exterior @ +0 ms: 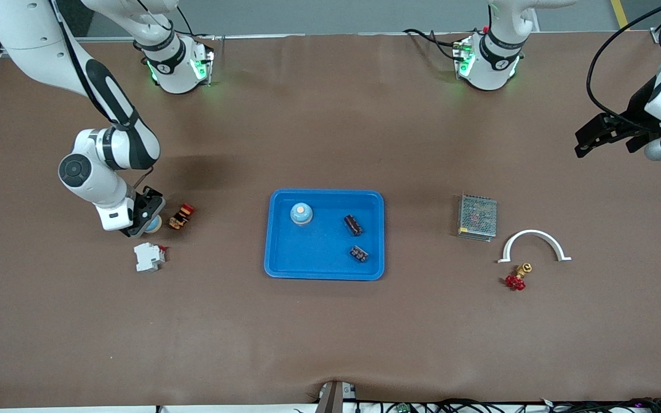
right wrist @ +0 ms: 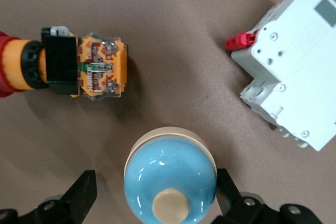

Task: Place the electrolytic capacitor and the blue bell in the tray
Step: 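Lift the bell and carry it over the blue tray with the right gripper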

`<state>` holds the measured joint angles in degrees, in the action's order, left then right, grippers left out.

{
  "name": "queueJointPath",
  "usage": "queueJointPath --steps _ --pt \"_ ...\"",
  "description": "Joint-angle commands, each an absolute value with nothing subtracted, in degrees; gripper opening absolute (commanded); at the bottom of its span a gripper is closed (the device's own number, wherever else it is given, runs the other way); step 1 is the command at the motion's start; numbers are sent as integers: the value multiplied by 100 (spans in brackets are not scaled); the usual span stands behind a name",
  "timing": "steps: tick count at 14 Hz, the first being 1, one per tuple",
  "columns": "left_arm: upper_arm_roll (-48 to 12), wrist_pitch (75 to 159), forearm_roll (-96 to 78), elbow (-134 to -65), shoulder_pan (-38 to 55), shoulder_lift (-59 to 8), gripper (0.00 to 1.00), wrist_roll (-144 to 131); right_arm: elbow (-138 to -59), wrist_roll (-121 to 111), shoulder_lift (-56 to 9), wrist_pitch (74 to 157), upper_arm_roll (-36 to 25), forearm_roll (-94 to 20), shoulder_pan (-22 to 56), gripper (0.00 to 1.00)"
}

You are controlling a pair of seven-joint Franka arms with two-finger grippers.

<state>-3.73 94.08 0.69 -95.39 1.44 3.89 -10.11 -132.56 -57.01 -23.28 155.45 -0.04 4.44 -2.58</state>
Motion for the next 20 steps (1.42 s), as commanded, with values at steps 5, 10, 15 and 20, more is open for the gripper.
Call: queueJointPath --steps 5,10,15,20 --pt "-387 9387 -26 -9370 114 387 100 -861 -13271 -5713 -2347 15583 123 422 -396 52" --pt "-387 9378 -35 -9378 114 369 100 -870 -13219 -5660 -2128 15259 219 309 -395 47" --pt "-387 9457 -35 -9369 97 316 100 -861 -12281 -5503 -1565 12960 299 -527 -308 47" --pt "-378 9448 -26 -9369 105 237 100 -879 -11375 -2943 -915 11314 299 -527 665 47"
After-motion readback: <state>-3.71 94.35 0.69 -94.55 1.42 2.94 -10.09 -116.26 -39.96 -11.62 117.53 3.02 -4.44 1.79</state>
